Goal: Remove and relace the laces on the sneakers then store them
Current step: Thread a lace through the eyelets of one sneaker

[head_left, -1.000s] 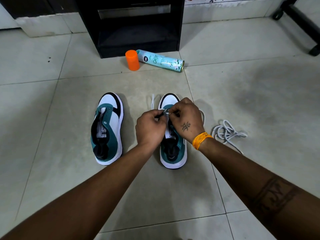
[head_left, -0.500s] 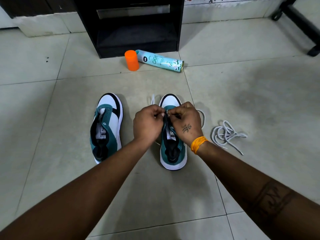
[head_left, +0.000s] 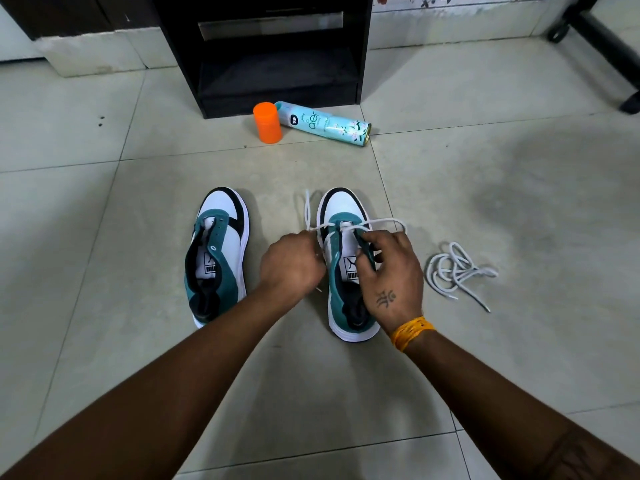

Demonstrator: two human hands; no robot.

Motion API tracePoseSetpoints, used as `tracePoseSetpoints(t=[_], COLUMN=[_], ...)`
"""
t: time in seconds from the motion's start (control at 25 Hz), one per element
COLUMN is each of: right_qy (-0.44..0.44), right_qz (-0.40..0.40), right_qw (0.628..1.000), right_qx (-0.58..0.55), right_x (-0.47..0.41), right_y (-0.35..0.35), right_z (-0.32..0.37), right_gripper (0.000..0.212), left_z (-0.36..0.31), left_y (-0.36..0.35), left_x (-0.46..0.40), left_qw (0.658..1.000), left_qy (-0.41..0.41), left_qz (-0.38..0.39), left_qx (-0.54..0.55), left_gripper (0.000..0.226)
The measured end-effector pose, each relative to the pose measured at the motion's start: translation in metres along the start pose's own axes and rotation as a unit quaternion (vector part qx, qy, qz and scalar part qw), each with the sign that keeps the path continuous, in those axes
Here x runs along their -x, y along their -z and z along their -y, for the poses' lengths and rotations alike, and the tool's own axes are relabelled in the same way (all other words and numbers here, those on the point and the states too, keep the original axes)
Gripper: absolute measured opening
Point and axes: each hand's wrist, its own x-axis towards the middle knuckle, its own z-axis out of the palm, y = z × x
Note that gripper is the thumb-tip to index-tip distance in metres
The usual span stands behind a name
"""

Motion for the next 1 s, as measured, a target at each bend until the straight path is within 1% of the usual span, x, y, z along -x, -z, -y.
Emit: tracePoseSetpoints(t=[0.04,0.08,0.12,0.16,0.2,0.28,0.32,0.44,0.48,0.52,0.56,0.64,0.68,0.72,0.76,0.8,0.88,0.96,1.0], right_qy=[0.001,0.002,0.003,0.004,0.003,0.005,0.007,0.008,0.007,0.006,0.005,0.006,0.005,0.004,0.003,0.002,0.003,0.004,0.003], right_qz=[-0.002,-0.002,-0.001,0.001,0.002,0.005,0.006,0.004,0.003,0.002,0.001,0.0,0.001,0.004,0.005,0.004,-0.002,-0.004,-0.003], right_qw=[1.0,1.0,1.0,1.0,1.0,1.0,1.0,1.0,1.0,1.0,1.0,1.0,1.0,1.0,1.0,1.0,1.0,1.0,1.0], right_qx=[-0.004,-0.005,-0.007,-0.009,-0.01,-0.01,-0.01,-0.019,-0.021,-0.023,-0.024,-0.026,-0.025,-0.023,-0.022,-0.021,-0.021,-0.022,-0.023], right_x=[0.0,0.0,0.0,0.001,0.001,0.0,0.0,0.0,0.0,-0.001,-0.001,-0.001,-0.001,-0.001,-0.001,-0.001,0.0,0.0,0.0], right_y=[-0.001,-0.001,-0.001,-0.001,-0.001,-0.001,-0.002,-0.002,-0.003,-0.003,-0.003,-0.003,-0.003,-0.003,-0.003,-0.003,-0.002,-0.001,-0.002], right_z=[-0.001,-0.001,-0.001,-0.001,-0.002,-0.004,-0.004,-0.003,-0.003,-0.003,-0.003,-0.004,-0.005,-0.005,-0.005,-0.005,-0.005,-0.005,-0.005], right_gripper=[0.026,0.026,0.027,0.027,0.028,0.028,0.029,0.03,0.031,0.031,0.03,0.03,0.03,0.03,0.029,0.027,0.025,0.025,0.025], left_z=[0.001,0.003,0.003,0.003,0.001,-0.006,-0.008,-0.006,-0.003,0.001,0.005,0.009,0.011,0.013,0.013,0.014,0.011,0.009,0.01], left_y=[0.002,0.002,0.004,0.005,0.007,0.008,0.009,0.008,0.007,0.007,0.008,0.009,0.009,0.008,0.007,0.006,0.004,0.006,0.007], left_x=[0.003,0.004,0.005,0.004,0.003,0.002,0.001,-0.001,0.0,-0.001,-0.003,-0.008,-0.01,-0.013,-0.016,-0.017,-0.017,-0.014,-0.013], left_qw=[0.997,0.993,0.993,0.996,0.999,0.994,0.991,0.986,0.987,0.992,0.995,0.989,0.984,0.984,0.989,0.994,0.992,0.985,0.987], left_qy=[-0.011,-0.015,-0.018,-0.027,-0.039,-0.064,-0.072,-0.081,-0.081,-0.079,-0.071,-0.048,-0.041,-0.044,-0.058,-0.076,-0.116,-0.138,-0.131], left_qz=[0.04,0.066,0.07,0.049,0.01,-0.075,-0.1,-0.124,-0.118,-0.096,-0.059,0.028,0.051,0.055,0.041,0.011,-0.057,-0.096,-0.095], left_qx=[-0.063,-0.093,-0.092,-0.067,-0.029,0.039,0.058,0.079,0.068,0.034,-0.023,-0.14,-0.168,-0.164,-0.132,-0.083,0.0,0.027,0.008], left_gripper=[0.022,0.025,0.022,0.014,0.008,0.01,0.012,0.011,0.011,0.013,0.013,0.016,0.019,0.019,0.017,0.016,0.018,0.017,0.017])
